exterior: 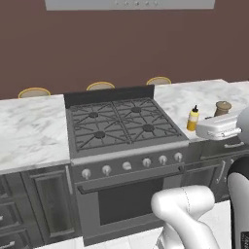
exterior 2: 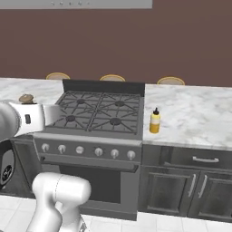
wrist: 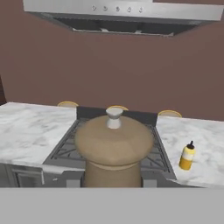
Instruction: Take 2 condiments from the cabinet and move them on the counter near the stove.Make sure the condiments are lined up with each other, next to each other.
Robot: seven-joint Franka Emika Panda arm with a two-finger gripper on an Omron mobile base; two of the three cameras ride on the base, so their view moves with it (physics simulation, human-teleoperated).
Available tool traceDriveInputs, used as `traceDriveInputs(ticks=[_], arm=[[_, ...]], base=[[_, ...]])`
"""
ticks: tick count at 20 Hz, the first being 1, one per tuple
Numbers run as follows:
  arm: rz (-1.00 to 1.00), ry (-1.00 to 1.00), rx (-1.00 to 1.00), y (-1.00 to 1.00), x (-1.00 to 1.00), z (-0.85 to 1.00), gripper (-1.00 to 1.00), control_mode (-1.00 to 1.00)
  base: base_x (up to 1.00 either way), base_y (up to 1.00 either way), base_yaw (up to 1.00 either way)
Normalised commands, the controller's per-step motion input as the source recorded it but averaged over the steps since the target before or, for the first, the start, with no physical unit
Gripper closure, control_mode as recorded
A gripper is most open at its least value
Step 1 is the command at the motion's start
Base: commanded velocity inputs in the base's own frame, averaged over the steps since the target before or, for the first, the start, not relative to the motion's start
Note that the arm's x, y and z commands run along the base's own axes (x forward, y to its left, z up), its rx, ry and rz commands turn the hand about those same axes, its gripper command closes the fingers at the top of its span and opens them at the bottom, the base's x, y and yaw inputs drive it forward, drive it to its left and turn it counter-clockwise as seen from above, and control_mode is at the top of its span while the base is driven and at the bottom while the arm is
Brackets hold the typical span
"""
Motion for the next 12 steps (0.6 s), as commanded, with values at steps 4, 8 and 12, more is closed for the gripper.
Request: traceDriveInputs(ticks=[4, 8, 12], arm=[[0.0, 0.0, 0.0, 0.0, 0.0, 0.0, 1.0, 1.0], [0.0, 0.0, 0.0, 0.0, 0.0, 0.0, 1.0, 1.0], [0.0, 0.0, 0.0, 0.0, 0.0, 0.0, 1.0, 1.0]], base=[[0.22, -0.33, 0.07], [0.24, -0.39, 0.07], [0.31, -0.33, 0.06]])
